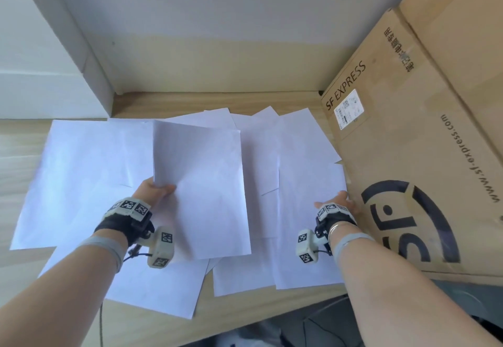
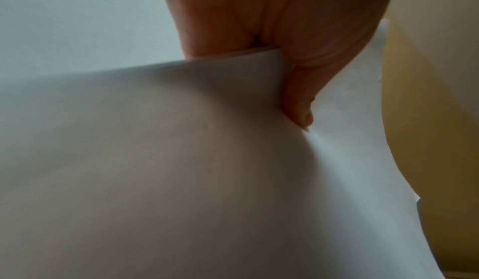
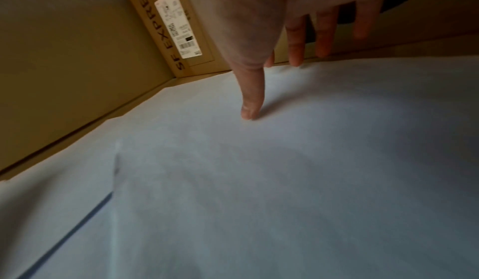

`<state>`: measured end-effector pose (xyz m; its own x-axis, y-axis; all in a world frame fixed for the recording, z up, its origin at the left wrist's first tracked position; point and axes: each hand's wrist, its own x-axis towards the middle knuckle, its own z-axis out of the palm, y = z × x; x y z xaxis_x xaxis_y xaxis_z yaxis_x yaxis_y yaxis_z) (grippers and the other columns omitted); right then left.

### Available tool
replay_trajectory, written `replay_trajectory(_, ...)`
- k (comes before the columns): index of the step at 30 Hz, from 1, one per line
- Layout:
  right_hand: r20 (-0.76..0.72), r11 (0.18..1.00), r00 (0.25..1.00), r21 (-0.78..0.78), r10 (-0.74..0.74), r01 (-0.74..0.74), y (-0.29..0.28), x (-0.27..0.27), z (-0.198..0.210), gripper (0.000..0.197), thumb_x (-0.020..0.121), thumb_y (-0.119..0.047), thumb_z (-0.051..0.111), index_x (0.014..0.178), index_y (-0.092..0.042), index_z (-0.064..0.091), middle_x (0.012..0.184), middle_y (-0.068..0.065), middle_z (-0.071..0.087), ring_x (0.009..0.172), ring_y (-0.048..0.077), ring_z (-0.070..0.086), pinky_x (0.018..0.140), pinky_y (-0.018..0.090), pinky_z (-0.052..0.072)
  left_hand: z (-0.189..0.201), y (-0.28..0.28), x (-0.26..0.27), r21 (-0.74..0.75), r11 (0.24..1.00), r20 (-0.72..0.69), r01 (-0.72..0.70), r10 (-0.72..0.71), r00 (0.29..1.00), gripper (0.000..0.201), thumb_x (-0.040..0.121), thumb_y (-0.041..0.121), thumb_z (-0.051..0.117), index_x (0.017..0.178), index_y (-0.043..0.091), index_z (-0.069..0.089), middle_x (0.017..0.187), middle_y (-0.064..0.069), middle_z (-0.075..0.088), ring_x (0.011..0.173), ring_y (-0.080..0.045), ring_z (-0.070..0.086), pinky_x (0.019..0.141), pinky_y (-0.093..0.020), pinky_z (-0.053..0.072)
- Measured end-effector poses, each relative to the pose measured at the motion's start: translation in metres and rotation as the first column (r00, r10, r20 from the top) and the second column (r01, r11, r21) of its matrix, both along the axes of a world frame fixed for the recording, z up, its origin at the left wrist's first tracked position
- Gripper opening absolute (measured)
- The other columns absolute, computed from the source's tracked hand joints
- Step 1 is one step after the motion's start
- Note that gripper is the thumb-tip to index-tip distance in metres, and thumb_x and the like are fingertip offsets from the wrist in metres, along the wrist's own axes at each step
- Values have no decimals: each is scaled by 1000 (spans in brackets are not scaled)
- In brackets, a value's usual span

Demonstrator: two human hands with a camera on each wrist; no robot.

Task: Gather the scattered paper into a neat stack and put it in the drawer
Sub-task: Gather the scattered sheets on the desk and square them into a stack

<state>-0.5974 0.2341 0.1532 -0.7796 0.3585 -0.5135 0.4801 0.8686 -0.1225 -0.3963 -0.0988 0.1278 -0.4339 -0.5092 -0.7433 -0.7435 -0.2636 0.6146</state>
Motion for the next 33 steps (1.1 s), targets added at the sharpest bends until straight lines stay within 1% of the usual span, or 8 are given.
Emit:
replay_trajectory(5, 78, 995, 993, 44, -88, 84, 16, -5, -8, 109, 64, -45, 81, 146, -17, 14, 151, 11, 26, 138, 33, 30, 108, 52, 30, 6, 13, -9, -20, 999, 14, 33, -33, 999, 25, 85, 15, 63, 106, 2, 58, 94, -20, 62, 89, -34, 58, 96, -51, 46)
replay_trajectory(10, 74, 989, 988, -49, -133, 137, 19, -7, 3, 107, 68, -35, 82, 147, -16, 13, 144, 15, 37, 133, 34, 38, 104, 50, 34, 3, 15, -14, -18, 999, 11, 47, -47, 999, 20, 84, 12, 64, 100, 4, 57, 86, -18, 62, 88, -34, 58, 95, -53, 47)
replay_trajectory(14, -3, 989, 995, -113, -97, 96, 21, -9, 12, 76, 74, -20, 79, 135, -4, 36, 133, 17, 53, 119, 33, 55, 88, 39, 45, 0, 14, -13, -13, 999, 0, 47, -47, 999, 21, 83, 12, 64, 101, 4, 58, 95, -23, 61, 87, -34, 58, 95, -55, 47)
replay_trajectory(19, 8, 989, 1000, -145, 20, -18, 15, -21, 20, 34, 93, -20, 57, 115, 6, 58, 120, 22, 62, 109, 34, 60, 79, 33, 45, 0, 8, -11, -14, 999, -7, 33, -33, 999, 24, 83, 12, 65, 103, 2, 58, 95, -23, 61, 88, -34, 58, 95, -54, 47)
replay_trajectory(23, -73, 979, 993, -188, -93, 78, 11, -30, 25, 30, 98, -14, 45, 117, 5, 60, 119, 24, 61, 103, 34, 60, 84, 33, 49, 2, 1, -8, -17, 1000, -18, 12, -13, 1000, 21, 83, 13, 65, 101, 3, 58, 92, -21, 62, 87, -34, 59, 95, -53, 46)
replay_trajectory(26, -53, 956, 990, -271, -130, 111, -1, -31, 37, 33, 100, -6, 35, 126, 9, 49, 131, 29, 52, 121, 39, 51, 74, 18, 52, 4, -2, -6, -15, 1000, -32, -6, 5, 999, 19, 84, 10, 63, 100, 3, 57, 78, -14, 60, 77, -30, 58, 87, -45, 47)
replay_trajectory(31, -10, 970, 991, -210, -130, 125, -27, -21, 46, 32, 97, -11, 43, 126, -3, 52, 133, 12, 52, 124, 26, 51, 91, 26, 47, 2, -8, -1, -1, 1000, -53, -25, 24, 998, 16, 85, 9, 62, 98, 2, 57, 75, -13, 59, 71, -27, 56, 82, -42, 46)
replay_trajectory(33, 70, 959, 993, -259, -99, 114, -42, -17, 42, 36, 97, -14, 42, 131, -4, 48, 136, 14, 50, 126, 30, 50, 76, 25, 51, 1, -10, 1, 12, 999, -53, -31, 32, 998, 14, 85, 9, 62, 96, 2, 57, 75, -13, 59, 68, -26, 55, 80, -41, 45)
